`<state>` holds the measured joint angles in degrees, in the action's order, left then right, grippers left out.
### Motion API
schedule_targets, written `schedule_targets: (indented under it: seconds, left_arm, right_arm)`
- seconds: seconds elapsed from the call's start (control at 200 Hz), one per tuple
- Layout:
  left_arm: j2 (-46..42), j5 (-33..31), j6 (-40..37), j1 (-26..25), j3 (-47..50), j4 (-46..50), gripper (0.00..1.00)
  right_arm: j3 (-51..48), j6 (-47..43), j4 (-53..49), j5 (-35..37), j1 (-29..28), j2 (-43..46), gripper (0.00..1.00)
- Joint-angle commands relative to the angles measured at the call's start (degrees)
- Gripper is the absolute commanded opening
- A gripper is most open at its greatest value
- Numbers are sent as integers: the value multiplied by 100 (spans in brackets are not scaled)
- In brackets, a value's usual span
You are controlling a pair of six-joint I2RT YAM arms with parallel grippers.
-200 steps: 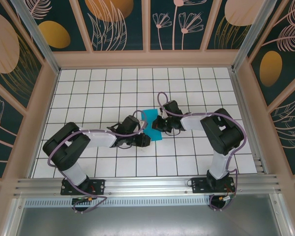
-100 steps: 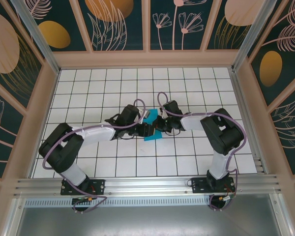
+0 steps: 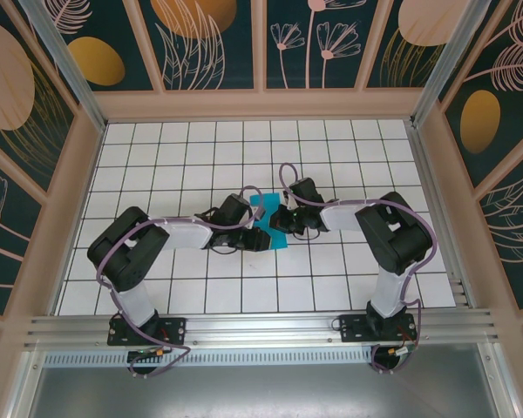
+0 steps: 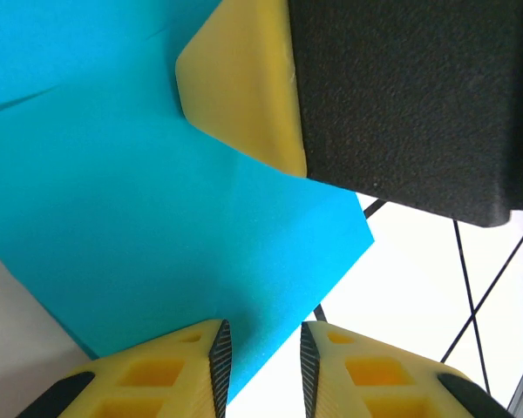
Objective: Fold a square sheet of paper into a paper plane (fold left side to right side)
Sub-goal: Fold the triangle a second time at the center of the table.
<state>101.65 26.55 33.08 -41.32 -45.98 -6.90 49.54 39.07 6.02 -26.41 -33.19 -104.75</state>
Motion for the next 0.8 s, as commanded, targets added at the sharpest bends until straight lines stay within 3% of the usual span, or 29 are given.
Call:
schedule_targets:
  seconds: [0.0, 0.29, 0.796]
  left_arm:
    - [194, -89, -65, 30, 248, 155, 31]
    - [204, -102, -56, 30, 326, 171, 31]
    - [231, -88, -8, 31, 317, 48, 31]
  right_arm:
    - [-142, -120, -561, 78, 45, 83, 7]
    - [7, -255, -1103, -170, 51, 754, 4]
    - [122, 125, -496, -473, -258, 140, 3]
